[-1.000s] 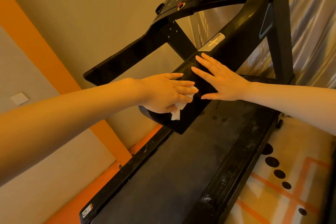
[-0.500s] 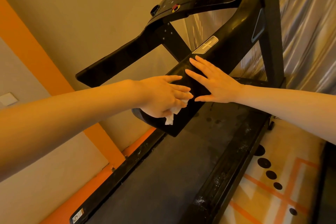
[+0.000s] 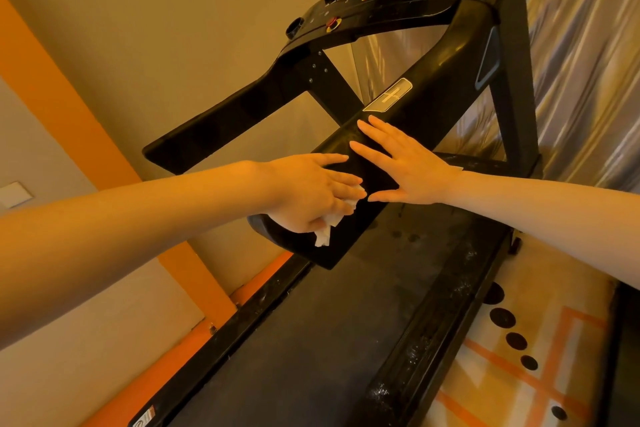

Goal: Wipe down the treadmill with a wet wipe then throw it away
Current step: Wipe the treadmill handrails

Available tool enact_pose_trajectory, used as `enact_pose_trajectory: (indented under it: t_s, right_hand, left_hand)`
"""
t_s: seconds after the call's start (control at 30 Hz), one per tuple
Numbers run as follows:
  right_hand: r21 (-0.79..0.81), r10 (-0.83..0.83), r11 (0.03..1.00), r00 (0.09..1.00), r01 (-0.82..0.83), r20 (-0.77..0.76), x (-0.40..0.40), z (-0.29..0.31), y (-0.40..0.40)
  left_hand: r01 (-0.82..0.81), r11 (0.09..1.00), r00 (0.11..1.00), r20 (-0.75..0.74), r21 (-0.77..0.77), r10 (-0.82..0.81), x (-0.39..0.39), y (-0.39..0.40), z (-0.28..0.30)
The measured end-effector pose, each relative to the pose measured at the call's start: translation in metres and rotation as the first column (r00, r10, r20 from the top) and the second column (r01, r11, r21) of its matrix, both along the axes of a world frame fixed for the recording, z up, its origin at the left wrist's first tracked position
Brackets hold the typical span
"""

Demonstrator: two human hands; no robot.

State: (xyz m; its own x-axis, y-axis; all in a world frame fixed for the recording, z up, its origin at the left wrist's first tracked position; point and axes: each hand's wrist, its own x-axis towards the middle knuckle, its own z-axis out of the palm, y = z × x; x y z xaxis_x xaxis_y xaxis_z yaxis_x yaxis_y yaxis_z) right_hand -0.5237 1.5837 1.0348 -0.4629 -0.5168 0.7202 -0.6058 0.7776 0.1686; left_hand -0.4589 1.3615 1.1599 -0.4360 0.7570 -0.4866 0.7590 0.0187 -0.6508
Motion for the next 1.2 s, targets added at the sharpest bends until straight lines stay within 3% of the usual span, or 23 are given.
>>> enact_pose_trajectory:
  t_s: [0.27, 0.53, 0.8, 1.2]
  right_hand:
    - [0.023, 0.003, 1.0, 1.0, -0.004, 0.018, -0.003, 0.001, 0.005]
    - [0.016, -0.001, 1.0, 0.999, 0.0, 0.049, 0.0, 0.001, 0.005]
    - [0.014, 0.014, 1.0, 0.999, -0.015, 0.048, -0.001, 0.001, 0.005]
    - [0.016, 0.008, 1.0, 0.999, -0.008, 0.036, -0.002, 0.001, 0.005]
  left_hand:
    - [-0.03, 0.998, 0.999, 0.016, -0.059, 0.031, 0.01, -0.019, 0.005]
    - [-0.006, 1.0, 1.0, 0.002, 0.005, 0.006, -0.003, 0.001, -0.001]
    - [-0.021, 0.999, 0.999, 0.024, -0.05, 0.022, 0.012, -0.022, -0.005]
    - [0.008, 1.0, 1.0, 0.011, -0.006, -0.008, 0.001, -0.005, -0.012]
